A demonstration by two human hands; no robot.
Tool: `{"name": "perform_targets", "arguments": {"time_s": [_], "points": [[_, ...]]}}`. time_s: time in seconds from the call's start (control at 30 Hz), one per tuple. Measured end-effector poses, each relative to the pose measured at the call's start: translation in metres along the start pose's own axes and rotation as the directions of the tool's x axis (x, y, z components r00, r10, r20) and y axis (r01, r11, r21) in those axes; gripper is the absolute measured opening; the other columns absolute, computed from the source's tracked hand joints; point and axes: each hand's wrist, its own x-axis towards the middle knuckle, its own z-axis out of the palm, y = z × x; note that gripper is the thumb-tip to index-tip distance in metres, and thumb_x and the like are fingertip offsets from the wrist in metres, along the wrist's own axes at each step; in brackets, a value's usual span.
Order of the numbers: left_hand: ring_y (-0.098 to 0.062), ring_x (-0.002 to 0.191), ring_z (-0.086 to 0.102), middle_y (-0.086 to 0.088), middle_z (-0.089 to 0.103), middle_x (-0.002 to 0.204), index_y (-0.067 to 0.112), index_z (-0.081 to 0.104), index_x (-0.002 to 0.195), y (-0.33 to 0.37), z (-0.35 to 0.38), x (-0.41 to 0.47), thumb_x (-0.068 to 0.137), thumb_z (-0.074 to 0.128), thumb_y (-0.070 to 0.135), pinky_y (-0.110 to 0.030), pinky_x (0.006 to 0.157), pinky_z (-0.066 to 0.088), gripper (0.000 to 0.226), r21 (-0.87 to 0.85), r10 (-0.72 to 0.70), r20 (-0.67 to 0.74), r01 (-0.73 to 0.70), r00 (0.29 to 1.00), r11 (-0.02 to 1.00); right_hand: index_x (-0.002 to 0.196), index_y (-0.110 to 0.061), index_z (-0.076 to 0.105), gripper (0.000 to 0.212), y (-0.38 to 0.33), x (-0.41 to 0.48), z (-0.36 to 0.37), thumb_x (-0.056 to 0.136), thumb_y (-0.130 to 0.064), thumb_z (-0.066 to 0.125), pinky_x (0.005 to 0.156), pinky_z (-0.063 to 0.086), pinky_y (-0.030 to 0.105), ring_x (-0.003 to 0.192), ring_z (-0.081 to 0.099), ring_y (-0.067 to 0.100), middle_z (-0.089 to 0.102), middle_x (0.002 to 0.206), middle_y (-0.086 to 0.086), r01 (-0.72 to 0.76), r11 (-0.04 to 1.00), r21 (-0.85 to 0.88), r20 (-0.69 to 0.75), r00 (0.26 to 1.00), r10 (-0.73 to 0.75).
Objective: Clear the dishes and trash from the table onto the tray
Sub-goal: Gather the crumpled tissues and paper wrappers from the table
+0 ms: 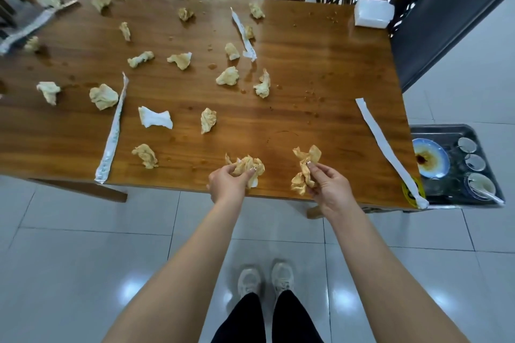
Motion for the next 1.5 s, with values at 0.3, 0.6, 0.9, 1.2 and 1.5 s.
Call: {"name": "perform_targets", "arguments": {"time_s": [0.3, 0.6, 0.9, 1.2, 1.5], "points": [[-0.026, 0.125, 0.036, -0.002, 0.046, 0.134, 0.021, 0.061, 0.126, -0.003, 0.006, -0.002, 0.08, 0.07, 0.051, -0.041, 0.1, 0.039, 0.056, 0.23, 0.065, 0.03, -0.07, 0.997, 0.971, 0.092, -0.013, 0.06, 0.013, -0.001, 0.0, -0.001, 0.084, -0.009, 0.069, 0.074, 0.05, 0.033, 0.075, 0.062, 0.016, 0.067, 0.083, 0.004, 0.006, 1.0, -0.006, -0.006, 1.0, -0.006], [-0.023, 0.112, 0.05, -0.004, 0.048, 0.127, 0.009, 0.064, 0.118, 0.002, 0.013, 0.001, 0.078, 0.075, 0.045, -0.038, 0.095, 0.047, 0.055, 0.163, 0.071, 0.009, -0.072, 0.997, 0.984, 0.093, -0.013, 0.062, 0.014, 0.007, 0.003, -0.01, 0.083, -0.008, 0.071, 0.094, 0.047, 0.047, 0.08, 0.063, 0.018, 0.069, 0.076, -0.002, -0.002, 1.0, 0.012, -0.032, 0.999, 0.002], [-0.017, 0.091, 0.053, -0.005, 0.048, 0.126, 0.008, 0.063, 0.111, 0.01, 0.008, -0.003, 0.078, 0.077, 0.033, -0.028, 0.076, 0.043, 0.044, -0.012, 0.084, 0.025, -0.084, 0.996, 0.996, 0.104, -0.012, 0.062, 0.024, -0.008, 0.002, -0.029, 0.082, -0.009, 0.072, 0.077, 0.055, 0.031, 0.08, 0.068, 0.016, 0.07, 0.094, 0.006, 0.066, 0.997, 0.05, -0.099, 0.993, -0.061], [-0.011, 0.081, 0.057, -0.001, 0.066, 0.097, 0.012, 0.065, 0.099, 0.022, 0.021, -0.024, 0.078, 0.078, 0.031, -0.023, 0.062, 0.042, 0.03, -0.113, 0.128, 0.224, -0.105, 0.966, 0.988, 0.104, -0.011, 0.067, 0.028, -0.019, 0.007, -0.069, 0.078, -0.01, 0.076, 0.095, 0.051, 0.039, 0.095, 0.066, 0.019, 0.071, 0.094, -0.001, 0.034, 0.979, -0.202, -0.126, 0.99, -0.061], [-0.009, 0.08, 0.056, 0.004, 0.064, 0.088, 0.021, 0.059, 0.084, 0.028, 0.038, -0.034, 0.081, 0.076, 0.025, -0.02, 0.063, 0.041, 0.018, -0.198, 0.097, 0.278, -0.042, 0.956, 0.979, 0.103, -0.026, 0.07, 0.028, -0.002, 0.039, -0.063, 0.076, -0.03, 0.079, 0.1, 0.043, 0.044, 0.124, 0.041, 0.024, 0.054, 0.13, -0.004, 0.06, 0.743, -0.667, -0.171, 0.958, -0.231]]}}
